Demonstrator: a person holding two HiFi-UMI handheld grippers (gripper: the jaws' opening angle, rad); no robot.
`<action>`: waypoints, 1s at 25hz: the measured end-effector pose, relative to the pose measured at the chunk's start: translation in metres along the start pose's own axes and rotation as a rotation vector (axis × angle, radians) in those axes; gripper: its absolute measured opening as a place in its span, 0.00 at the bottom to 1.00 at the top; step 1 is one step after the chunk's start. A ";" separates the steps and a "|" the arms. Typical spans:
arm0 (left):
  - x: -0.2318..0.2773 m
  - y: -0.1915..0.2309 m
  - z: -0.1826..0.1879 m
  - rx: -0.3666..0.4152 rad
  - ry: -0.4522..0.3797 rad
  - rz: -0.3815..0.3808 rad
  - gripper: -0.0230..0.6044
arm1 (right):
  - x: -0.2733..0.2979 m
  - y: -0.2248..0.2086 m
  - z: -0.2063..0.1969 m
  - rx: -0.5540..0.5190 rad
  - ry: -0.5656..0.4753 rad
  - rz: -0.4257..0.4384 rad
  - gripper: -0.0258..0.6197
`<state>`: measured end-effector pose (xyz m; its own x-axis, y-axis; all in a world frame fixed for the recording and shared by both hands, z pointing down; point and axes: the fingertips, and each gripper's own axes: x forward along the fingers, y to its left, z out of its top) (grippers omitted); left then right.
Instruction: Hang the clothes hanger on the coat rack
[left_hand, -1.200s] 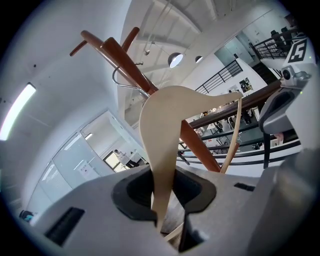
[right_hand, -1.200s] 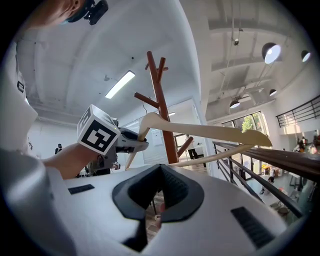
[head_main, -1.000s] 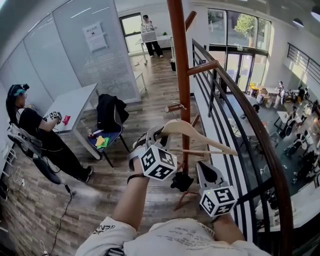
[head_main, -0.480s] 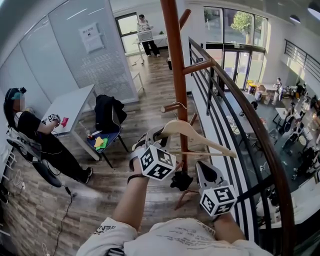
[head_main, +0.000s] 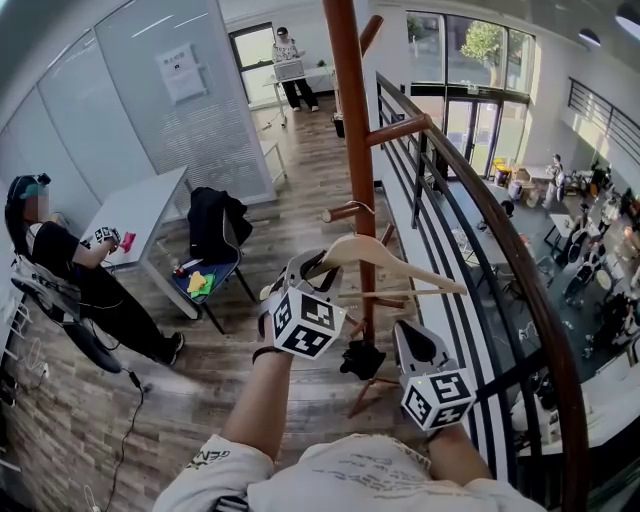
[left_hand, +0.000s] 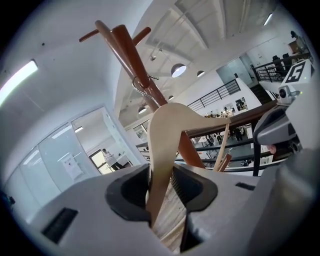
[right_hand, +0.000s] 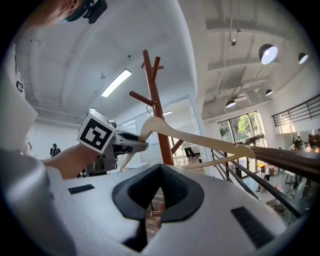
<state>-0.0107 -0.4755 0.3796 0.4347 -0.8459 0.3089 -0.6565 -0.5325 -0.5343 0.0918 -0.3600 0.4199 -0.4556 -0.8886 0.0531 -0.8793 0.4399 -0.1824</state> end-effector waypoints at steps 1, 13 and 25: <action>-0.001 0.000 0.001 -0.009 -0.013 -0.006 0.22 | 0.000 0.000 0.000 0.004 -0.001 0.004 0.04; -0.031 0.004 0.016 -0.193 -0.178 -0.080 0.29 | 0.006 0.007 -0.003 0.068 0.010 0.079 0.04; -0.060 0.027 0.023 -0.317 -0.331 -0.004 0.29 | 0.014 0.017 -0.002 0.060 0.030 0.124 0.04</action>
<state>-0.0403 -0.4389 0.3289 0.5775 -0.8163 0.0152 -0.7882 -0.5623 -0.2503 0.0705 -0.3644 0.4195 -0.5646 -0.8234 0.0562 -0.8068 0.5363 -0.2477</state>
